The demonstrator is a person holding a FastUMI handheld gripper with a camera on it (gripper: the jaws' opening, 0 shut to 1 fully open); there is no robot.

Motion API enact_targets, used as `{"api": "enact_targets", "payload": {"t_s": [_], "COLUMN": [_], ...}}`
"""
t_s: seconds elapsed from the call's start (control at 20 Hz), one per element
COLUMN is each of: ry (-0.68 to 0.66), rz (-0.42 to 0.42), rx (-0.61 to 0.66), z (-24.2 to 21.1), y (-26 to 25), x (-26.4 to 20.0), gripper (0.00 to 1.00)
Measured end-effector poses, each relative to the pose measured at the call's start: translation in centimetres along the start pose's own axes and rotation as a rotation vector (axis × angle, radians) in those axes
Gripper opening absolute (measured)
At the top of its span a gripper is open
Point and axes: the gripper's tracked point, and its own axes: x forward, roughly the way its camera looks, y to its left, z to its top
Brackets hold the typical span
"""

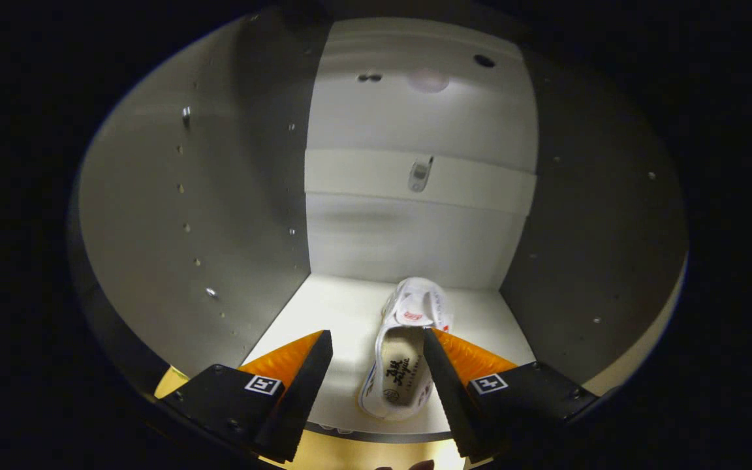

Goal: Open the shoe cabinet door, grab the shoes and put them into the shoe cabinet, then close the shoe cabinet door.

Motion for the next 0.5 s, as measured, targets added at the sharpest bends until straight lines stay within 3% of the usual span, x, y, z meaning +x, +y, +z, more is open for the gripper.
{"api": "enact_targets", "payload": {"t_s": [0.05,0.15,0.5], "ry": [-0.029,-0.096,-0.267], "rz": [-0.02,-0.059,-0.139], "rx": [0.0,-0.014,-0.024], "z": [0.9,2.7,6.5], "y": [-0.7,-2.0,-3.7], "x": [-1.2,-4.4,-18.0], "gripper": [0.89,1.0,0.98]}}
